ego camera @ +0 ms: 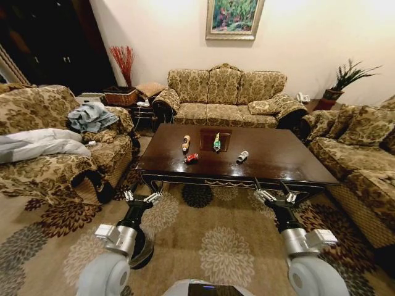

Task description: Move to the front of the table and place the trash on the table into the trash bin.

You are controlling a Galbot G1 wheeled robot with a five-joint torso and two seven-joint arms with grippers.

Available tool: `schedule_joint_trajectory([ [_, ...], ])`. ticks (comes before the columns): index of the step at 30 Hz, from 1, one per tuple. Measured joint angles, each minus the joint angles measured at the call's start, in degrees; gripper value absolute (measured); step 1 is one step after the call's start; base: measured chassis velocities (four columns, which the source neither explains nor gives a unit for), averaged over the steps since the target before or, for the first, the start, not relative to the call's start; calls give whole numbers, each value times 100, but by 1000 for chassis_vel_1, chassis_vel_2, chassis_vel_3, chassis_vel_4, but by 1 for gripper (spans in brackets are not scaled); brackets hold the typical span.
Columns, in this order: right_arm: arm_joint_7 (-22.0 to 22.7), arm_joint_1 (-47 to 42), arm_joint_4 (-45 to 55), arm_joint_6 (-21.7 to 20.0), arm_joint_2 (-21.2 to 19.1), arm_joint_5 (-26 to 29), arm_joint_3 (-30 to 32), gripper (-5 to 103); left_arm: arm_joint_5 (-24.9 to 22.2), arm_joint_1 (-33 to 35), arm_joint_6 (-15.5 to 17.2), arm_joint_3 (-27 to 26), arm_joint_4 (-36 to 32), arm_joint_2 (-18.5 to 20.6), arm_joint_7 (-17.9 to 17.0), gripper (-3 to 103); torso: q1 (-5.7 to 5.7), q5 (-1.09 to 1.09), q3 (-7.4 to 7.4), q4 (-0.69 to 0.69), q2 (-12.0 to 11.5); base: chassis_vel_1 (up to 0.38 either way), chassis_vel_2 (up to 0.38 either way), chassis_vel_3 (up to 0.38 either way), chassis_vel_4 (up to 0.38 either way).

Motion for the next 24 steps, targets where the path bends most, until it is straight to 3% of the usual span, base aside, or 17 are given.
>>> schedule_joint_trajectory([
  [3, 0, 85, -193, 584, 76, -8, -71, 100, -12, 68, -99, -75, 150, 69, 1, 100, 1, 1, 0, 1, 0, 0, 0, 0, 0],
  [5, 46, 65, -215, 718, 121, -21, -76, 100, -61, 75, -112, -93, 214, 113, 1, 100, 1, 1, 0, 1, 0, 0, 0, 0, 0],
  [13, 292, -5, -128, 464, 180, -88, -126, 100, -191, 52, -101, -26, 476, 152, -15, 99, 0, 1, 0, 0, 0, 0, 0, 0, 0],
  [24, -15, -129, -338, 605, 205, 259, 109, 100, 109, 93, -13, 6, 349, -117, -11, 100, 0, 2, 0, 0, 0, 0, 0, 0, 0],
])
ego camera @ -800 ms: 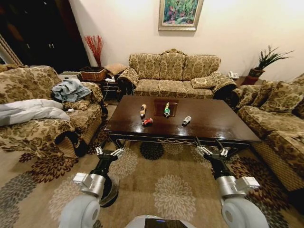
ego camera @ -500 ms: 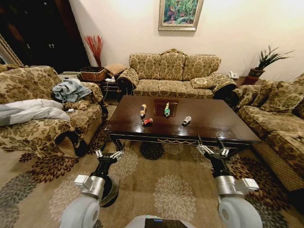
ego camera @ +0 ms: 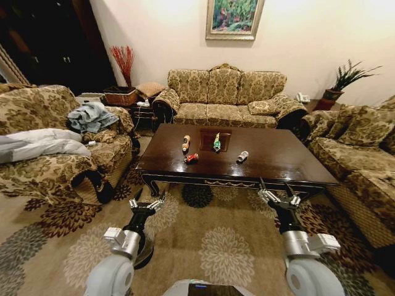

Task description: Move to the front of the table and place the trash on the table into the trash bin.

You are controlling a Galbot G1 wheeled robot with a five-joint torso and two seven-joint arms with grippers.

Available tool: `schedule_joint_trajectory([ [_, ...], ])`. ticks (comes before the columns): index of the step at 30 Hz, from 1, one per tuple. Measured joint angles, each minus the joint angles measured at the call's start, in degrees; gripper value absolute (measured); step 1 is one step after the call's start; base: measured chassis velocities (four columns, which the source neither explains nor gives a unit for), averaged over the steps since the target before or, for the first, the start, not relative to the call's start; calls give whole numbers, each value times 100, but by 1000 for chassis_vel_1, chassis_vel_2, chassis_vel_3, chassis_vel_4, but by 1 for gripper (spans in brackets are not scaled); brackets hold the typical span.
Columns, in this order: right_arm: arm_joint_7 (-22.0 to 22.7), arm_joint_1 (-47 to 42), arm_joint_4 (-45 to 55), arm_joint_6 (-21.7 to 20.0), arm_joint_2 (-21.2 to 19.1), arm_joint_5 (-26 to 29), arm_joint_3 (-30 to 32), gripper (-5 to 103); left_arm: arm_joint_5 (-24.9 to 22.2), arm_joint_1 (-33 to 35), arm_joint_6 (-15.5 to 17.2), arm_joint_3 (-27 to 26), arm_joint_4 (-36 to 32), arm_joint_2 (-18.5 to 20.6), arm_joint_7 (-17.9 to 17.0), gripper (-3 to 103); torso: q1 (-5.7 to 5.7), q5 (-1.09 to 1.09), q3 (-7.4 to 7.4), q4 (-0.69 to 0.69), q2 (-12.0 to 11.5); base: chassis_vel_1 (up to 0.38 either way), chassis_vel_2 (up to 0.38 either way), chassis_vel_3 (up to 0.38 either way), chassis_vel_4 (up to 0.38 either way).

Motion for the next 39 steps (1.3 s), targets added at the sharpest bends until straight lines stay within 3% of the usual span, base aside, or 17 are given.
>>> schedule_joint_trajectory([
  [8, -285, -15, -124, 273, 112, -286, -259, 100, 4, -7, -207, -66, 470, 5, -49, 100, 0, -2, 0, 1, 0, 0, 0, 0, 0],
  [10, -364, -68, -266, 688, 129, -510, -286, 100, 4, -23, -244, -59, 558, 35, -63, 100, 0, -2, 0, 1, 0, 0, 0, 0, 0],
  [13, -391, -126, -339, 903, 184, -655, -269, 100, 13, -25, -257, -20, 563, 51, -64, 100, 0, -1, 0, 0, 0, 0, 0, 0, 0],
  [30, -539, -245, -480, 1148, 303, -800, -222, 100, 94, -23, -286, 53, 593, 58, -44, 100, 0, -1, 0, 0, 0, 13, 20, -11, -16],
  [39, -522, -239, -482, 1174, 319, -780, -257, 100, 87, -32, -295, 75, 620, 77, -34, 100, 0, -3, 0, 0, 0, 167, 193, -188, -222],
])
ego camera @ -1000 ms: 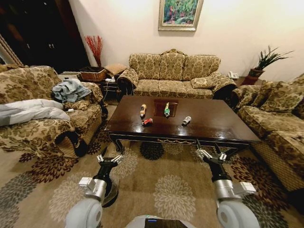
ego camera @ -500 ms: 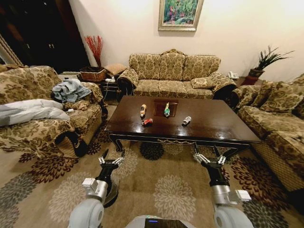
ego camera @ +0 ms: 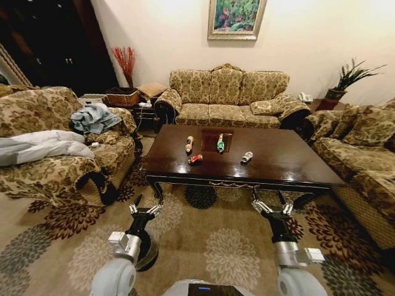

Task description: Move to the front of the table and place the trash on the table into the trash bin.

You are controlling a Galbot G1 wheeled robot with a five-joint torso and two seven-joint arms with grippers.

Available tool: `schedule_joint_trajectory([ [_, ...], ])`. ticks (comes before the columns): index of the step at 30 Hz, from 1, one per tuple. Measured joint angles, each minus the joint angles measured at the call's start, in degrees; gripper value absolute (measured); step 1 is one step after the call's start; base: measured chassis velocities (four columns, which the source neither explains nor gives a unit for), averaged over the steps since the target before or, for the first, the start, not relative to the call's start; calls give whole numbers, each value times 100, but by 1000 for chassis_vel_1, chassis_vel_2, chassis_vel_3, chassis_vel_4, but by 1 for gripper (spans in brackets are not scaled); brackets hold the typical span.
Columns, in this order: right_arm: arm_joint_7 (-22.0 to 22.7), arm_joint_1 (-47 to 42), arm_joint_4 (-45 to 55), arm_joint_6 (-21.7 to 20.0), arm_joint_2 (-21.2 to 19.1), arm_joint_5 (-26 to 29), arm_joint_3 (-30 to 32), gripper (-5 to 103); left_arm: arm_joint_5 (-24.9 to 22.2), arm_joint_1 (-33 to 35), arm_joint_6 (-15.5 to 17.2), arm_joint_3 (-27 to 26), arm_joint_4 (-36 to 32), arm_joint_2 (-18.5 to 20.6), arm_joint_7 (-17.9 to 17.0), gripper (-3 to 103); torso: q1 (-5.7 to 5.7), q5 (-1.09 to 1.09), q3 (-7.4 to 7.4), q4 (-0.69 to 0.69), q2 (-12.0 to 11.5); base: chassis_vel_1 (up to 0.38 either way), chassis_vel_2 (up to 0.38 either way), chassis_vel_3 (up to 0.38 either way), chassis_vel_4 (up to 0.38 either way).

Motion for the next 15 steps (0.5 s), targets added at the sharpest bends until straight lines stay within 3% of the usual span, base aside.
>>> schedule_joint_trajectory([
  [6, 19, -15, -50, 114, 24, 25, -15, 100, 58, -22, -212, -4, 114, 20, 142, 97, 0, -6, 0, 0, 0, 212, 220, -198, -198],
  [8, 16, -24, -50, 117, 19, 32, -3, 100, 113, -21, -213, -5, 114, 21, 171, 94, 0, -5, -1, 1, 0, 55, 58, -80, -117],
  [15, 14, -52, -53, 124, 12, 96, 63, 100, 388, -17, -227, 67, 137, 1, 170, 100, -12, 5, -10, 0, -23, -2, 2, 1, -2],
])
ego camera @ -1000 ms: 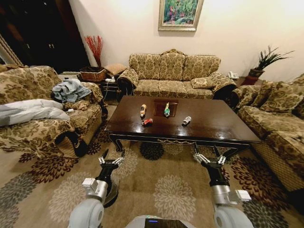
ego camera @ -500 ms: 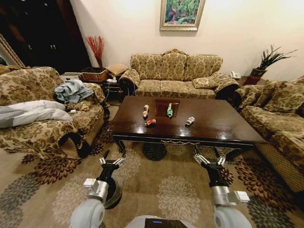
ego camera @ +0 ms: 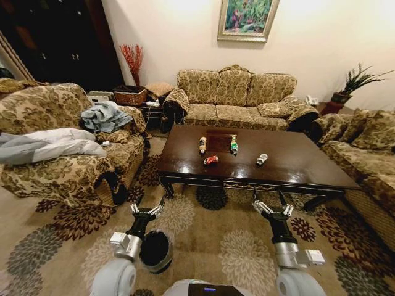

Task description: Move to the front of the table and place the trash on the table into the trash bin.

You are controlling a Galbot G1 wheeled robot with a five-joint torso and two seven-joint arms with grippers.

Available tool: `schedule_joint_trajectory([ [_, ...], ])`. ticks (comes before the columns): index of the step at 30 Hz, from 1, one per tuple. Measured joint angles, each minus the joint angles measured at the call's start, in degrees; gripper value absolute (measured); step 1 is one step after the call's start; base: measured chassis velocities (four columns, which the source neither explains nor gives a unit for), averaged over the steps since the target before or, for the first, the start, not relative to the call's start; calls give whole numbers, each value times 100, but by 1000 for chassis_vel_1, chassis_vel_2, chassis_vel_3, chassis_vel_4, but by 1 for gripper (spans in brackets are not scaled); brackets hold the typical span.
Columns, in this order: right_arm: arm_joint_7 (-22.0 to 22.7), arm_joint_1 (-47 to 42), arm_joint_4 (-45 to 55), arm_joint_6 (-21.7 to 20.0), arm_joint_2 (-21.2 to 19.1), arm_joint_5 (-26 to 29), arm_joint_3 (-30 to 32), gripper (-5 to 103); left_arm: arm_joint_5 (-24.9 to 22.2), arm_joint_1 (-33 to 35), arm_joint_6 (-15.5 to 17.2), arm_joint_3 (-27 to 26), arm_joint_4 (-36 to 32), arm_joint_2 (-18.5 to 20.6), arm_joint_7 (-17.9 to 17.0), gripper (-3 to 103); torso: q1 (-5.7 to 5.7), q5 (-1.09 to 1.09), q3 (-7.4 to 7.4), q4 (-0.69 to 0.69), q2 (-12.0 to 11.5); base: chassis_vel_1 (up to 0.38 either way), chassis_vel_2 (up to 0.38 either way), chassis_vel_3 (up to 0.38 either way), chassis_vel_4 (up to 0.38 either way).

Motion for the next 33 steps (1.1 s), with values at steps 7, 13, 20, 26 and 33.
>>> schedule_joint_trajectory([
  [7, 1, -4, -78, 31, 54, 26, -2, 100, 187, -26, -145, 15, 119, -32, -119, 100, -78, -2, -94, 0, -173, -26, -24, 14, 18],
  [13, 5, 2, -70, 22, 37, 61, 0, 100, 188, -17, -175, -18, 145, -30, -157, 100, -163, -4, -192, 1, -352, 0, 0, 0, 0],
  [20, 19, -49, -69, -51, 42, 66, 14, 100, 189, 6, -203, -30, 237, -34, -160, 100, -273, -3, -332, 0, -606, 0, 0, 0, 0],
  [26, -28, -158, -59, -144, 64, -127, 33, 100, 217, -8, -244, -43, 390, -22, -199, 100, -318, -4, -389, 0, -704, 0, 0, 0, 0],
  [33, -22, -231, -37, -223, 98, -249, 35, 100, 228, 19, -295, -30, 489, -29, -207, 100, -373, -4, -453, 0, -823, 0, 0, 0, 0],
])
